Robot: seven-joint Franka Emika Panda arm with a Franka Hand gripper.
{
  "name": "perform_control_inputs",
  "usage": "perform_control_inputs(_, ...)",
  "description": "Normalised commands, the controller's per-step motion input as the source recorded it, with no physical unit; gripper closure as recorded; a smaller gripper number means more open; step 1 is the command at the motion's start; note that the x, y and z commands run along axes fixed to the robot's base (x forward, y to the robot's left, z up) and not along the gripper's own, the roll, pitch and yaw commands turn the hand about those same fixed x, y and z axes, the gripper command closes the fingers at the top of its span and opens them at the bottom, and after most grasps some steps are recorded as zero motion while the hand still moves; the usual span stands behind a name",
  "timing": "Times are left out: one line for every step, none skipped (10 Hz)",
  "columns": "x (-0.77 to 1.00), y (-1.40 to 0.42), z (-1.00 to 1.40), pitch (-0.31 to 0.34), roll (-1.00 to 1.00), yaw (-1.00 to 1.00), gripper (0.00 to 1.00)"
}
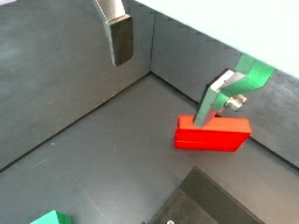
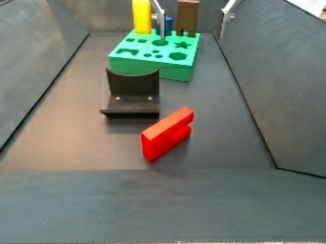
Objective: Pick up the double-square object. Move up. Rotate the double-square object. Place the double-square object on the fixture. Regrasp the double-square object. Move to above the board. Insert the double-square object.
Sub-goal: Pick up the double-square object.
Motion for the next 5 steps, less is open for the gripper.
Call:
perform_control_inputs(0.00,0.08,0.01,0.000,-0.10,0.00,0.00)
perform_control_inputs(0.11,0.19,0.00,0.000,-0.05,-0.31,0.00)
perform_control_inputs(0.46,0.48,-0.07,0.087,-0.08,-0.38,0.00)
perform_control_inputs(0.59,0.55,-0.12,0.134,-0.04,-0.24,0.00)
perform_control_inputs(0.73,0.45,-0.11,0.126,-0.04,-0.27,0.00)
